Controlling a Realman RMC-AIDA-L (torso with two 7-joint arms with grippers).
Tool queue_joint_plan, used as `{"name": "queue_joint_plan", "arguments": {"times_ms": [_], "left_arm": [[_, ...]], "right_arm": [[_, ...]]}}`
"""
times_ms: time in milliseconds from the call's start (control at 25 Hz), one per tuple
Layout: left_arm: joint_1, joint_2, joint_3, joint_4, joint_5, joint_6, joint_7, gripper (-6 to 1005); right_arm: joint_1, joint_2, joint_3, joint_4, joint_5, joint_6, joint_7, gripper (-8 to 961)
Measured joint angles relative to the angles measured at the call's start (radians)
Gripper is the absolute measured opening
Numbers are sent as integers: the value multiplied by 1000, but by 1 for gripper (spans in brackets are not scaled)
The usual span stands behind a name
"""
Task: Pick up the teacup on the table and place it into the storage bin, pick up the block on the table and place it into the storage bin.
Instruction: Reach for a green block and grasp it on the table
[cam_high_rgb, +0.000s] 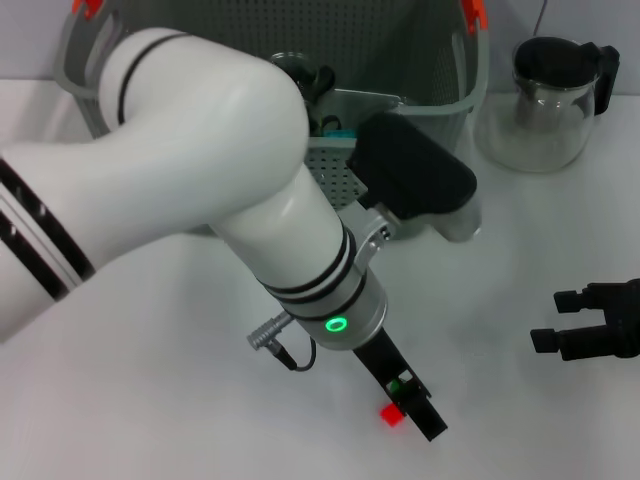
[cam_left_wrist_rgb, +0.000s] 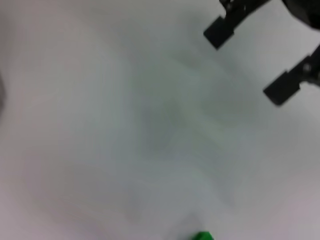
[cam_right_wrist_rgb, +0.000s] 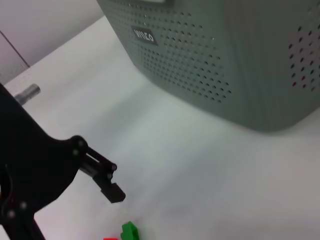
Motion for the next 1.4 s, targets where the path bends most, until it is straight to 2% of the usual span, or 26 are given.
{"name": "queue_joint_plan", "arguments": {"times_ms": [440,1160,1280,1400], "left_arm": [[6,0,68,4,54,6,17,947],[-12,-1,107,5,70,11,-52,938],[-6,2,90,24,72,19,-31,937],[69,4,-22,109,66,62,72,935]], "right_arm": [[-3,1,2,-5,0,0,0,912],[4,2,11,-8,0,4,6,911],[4,0,6,-8,0,-6,-2,911],[10,-7,4,-9,0,-31,-16,911]]}}
